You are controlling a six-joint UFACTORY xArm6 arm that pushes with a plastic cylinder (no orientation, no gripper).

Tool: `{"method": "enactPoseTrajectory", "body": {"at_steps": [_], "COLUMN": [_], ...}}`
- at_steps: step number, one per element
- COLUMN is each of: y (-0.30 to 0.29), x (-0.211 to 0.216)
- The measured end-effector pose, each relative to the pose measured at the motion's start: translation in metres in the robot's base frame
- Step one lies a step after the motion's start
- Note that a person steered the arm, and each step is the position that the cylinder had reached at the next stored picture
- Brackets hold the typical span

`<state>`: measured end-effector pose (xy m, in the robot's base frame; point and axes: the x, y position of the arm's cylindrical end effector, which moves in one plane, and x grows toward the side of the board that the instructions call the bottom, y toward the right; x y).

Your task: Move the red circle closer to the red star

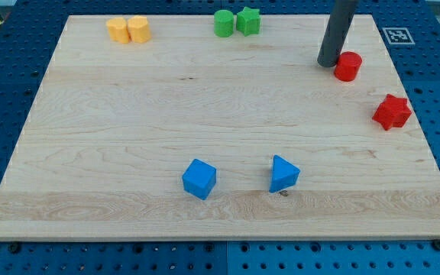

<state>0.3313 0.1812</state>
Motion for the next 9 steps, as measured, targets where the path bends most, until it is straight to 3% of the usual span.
{"method": "enactPoseTrajectory", "body": {"at_steps": [6, 9], "y": [0.089, 0.109], "x": [-0.010, 0.012]}}
